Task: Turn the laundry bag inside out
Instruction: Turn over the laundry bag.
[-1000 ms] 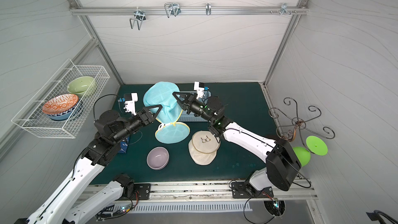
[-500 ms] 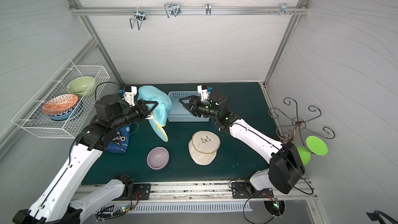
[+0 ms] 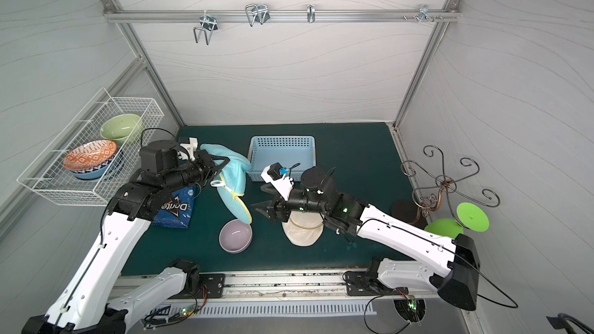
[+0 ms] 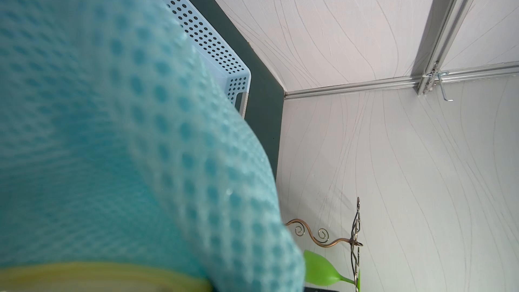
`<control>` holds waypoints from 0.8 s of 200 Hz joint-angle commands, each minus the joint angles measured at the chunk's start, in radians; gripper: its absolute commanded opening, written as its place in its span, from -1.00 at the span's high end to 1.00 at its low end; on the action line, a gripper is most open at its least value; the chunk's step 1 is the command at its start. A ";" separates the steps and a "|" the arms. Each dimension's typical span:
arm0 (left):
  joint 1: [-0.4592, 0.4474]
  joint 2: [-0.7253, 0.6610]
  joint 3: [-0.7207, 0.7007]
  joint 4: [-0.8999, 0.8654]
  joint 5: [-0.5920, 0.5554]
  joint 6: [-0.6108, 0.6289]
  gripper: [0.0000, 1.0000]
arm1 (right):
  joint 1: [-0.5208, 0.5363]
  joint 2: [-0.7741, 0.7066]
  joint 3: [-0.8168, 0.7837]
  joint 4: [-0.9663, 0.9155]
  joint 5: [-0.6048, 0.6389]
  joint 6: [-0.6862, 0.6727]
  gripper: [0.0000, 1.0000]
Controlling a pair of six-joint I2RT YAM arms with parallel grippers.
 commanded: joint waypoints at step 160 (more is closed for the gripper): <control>0.002 0.011 0.037 0.182 0.151 -0.148 1.00 | 0.093 0.218 0.086 0.042 0.222 -0.387 -0.40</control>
